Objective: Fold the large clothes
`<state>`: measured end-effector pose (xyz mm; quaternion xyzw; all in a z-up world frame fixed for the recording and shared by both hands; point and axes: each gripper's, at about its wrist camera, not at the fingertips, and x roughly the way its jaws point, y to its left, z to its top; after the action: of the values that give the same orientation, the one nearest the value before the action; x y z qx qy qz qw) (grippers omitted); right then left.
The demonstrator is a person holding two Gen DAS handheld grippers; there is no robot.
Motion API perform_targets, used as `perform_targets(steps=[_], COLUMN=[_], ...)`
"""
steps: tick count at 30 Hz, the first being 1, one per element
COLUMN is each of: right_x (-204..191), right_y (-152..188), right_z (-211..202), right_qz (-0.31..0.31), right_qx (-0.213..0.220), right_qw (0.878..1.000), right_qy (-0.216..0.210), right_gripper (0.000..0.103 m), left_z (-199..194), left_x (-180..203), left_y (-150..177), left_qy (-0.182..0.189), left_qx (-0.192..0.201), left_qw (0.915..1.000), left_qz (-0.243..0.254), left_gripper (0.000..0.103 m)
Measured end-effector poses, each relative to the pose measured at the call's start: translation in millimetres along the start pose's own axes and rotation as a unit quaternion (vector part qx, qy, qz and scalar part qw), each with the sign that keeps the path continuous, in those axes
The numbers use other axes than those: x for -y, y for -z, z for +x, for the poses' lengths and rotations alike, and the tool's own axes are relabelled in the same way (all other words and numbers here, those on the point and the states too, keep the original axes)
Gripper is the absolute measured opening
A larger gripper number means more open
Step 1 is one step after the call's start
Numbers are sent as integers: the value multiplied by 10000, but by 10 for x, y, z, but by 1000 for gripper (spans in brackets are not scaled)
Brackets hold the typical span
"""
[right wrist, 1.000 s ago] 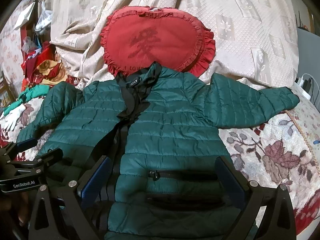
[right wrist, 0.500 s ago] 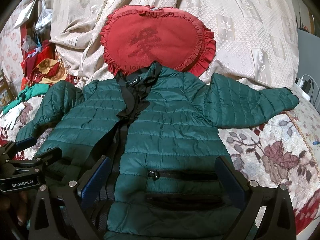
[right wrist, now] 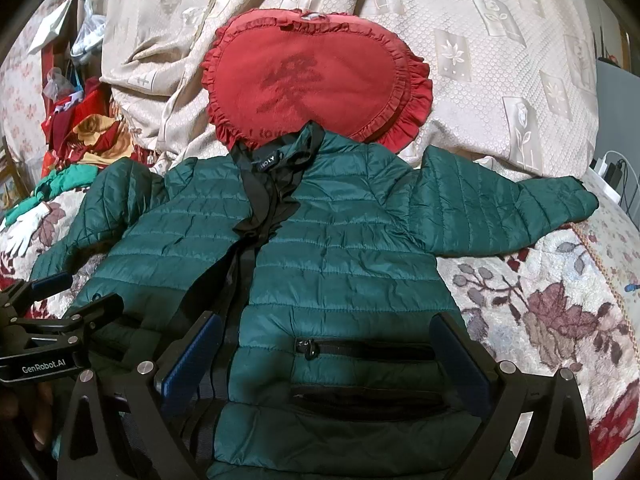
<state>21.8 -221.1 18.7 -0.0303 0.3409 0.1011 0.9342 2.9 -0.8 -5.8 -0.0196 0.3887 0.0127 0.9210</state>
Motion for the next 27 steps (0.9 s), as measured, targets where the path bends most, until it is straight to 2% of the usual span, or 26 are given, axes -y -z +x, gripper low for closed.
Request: perform_targets(steps=[27], right_x=[-13], right_y=[-6], right_z=[3], right_qz=[-18], right_qx=[-4], right_qw=[10000], right_qy=[21], right_gripper=[102], left_z=[3], left_x=[1], left_y=[-12], left_qy=[0], left_qx=[-16], left_qw=[10000], left_qz=[-1], left_gripper=[103])
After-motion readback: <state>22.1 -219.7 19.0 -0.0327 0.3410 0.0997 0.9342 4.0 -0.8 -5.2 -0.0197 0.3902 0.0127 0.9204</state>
